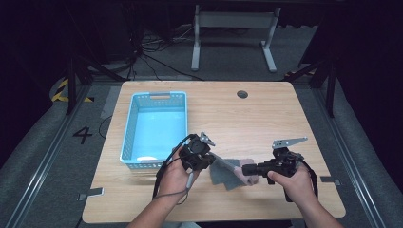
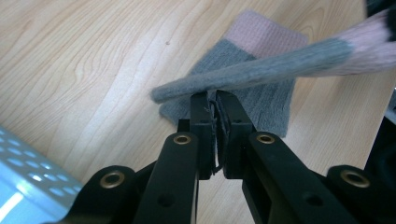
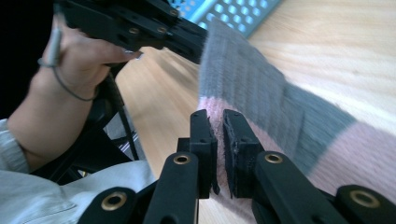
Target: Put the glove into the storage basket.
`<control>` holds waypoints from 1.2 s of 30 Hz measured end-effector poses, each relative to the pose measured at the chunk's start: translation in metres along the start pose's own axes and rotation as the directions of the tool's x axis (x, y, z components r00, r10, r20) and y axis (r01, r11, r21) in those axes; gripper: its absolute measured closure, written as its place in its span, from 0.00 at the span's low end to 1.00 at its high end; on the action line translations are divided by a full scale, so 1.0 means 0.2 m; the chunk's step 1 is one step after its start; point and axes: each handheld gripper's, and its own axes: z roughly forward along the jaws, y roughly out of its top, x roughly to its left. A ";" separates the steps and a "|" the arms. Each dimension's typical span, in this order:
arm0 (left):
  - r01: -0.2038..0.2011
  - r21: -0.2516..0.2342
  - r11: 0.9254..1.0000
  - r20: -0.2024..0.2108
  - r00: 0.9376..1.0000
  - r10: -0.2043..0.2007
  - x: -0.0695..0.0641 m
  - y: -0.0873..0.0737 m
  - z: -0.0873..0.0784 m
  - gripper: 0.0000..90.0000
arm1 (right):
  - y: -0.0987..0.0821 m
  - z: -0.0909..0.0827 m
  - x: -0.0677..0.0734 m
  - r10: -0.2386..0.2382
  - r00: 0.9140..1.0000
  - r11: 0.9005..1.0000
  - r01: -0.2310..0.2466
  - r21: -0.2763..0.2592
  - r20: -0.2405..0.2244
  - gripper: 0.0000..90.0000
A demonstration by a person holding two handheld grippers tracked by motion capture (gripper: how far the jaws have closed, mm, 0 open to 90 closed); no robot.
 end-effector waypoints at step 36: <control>0.010 -0.022 1.000 0.001 1.000 -0.010 0.02 0.00 -0.03 0.90 | 0.07 -0.14 -0.21 -0.090 0.890 0.991 0.126 -0.052 0.446 0.70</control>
